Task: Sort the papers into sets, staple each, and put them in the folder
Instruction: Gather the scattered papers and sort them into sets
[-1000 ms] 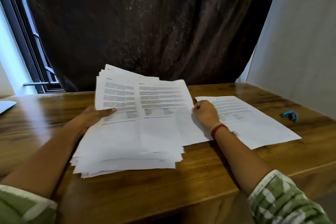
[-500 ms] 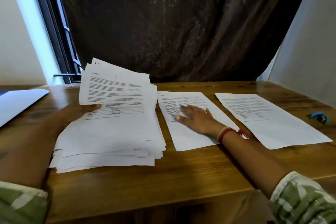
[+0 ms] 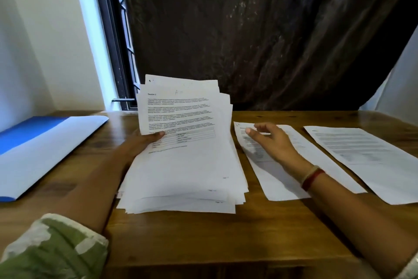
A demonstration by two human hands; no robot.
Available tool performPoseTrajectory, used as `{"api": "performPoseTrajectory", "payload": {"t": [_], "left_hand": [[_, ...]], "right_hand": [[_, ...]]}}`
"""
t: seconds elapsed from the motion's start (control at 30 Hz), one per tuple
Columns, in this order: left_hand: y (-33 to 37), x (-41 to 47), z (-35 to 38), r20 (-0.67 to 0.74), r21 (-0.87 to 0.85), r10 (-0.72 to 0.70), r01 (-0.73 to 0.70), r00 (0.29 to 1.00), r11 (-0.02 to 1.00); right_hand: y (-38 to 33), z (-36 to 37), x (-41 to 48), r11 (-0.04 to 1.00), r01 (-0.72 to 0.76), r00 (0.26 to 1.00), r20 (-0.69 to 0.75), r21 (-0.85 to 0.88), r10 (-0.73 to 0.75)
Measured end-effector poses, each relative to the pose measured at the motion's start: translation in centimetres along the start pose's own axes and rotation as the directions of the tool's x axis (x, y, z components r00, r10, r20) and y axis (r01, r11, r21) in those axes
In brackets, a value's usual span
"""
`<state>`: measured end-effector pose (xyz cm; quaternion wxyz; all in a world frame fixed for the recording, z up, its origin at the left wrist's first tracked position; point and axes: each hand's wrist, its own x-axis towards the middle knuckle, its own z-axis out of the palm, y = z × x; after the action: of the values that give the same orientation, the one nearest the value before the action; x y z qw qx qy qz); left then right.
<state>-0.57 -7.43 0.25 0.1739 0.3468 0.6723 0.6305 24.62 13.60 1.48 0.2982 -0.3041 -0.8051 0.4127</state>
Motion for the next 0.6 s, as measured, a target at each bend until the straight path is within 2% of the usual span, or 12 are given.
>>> {"api": "performPoseTrajectory", "payload": {"t": [0.07, 0.13, 0.23, 0.43, 0.6], "left_hand": [[-0.1, 0.1, 0.0, 0.007, -0.023, 0.012, -0.012, 1.0, 1.0], [-0.1, 0.1, 0.1, 0.0, -0.056, 0.003, -0.003, 1.0, 0.998], [-0.2, 0.1, -0.2, -0.015, -0.073, -0.008, 0.007, 1.0, 0.997], [-0.6, 0.4, -0.2, 0.015, -0.116, -0.019, 0.02, 1.0, 0.993], [-0.4, 0.3, -0.1, 0.058, -0.145, -0.036, 0.045, 0.998, 0.988]], "right_hand": [[-2.0, 2.2, 0.1, 0.963, -0.163, 0.983, 0.123, 0.215, 0.139], [-2.8, 4.2, 0.4, 0.911, -0.215, 0.971, 0.179, 0.352, 0.16], [-2.8, 6.2, 1.4, 0.879, -0.19, 0.981, 0.056, 0.437, 0.185], [-1.9, 7.0, 2.1, 0.895, -0.116, 0.976, -0.119, 0.43, 0.184], [-1.5, 6.1, 2.5, 0.97, -0.052, 0.986, -0.142, 0.238, 0.088]]}}
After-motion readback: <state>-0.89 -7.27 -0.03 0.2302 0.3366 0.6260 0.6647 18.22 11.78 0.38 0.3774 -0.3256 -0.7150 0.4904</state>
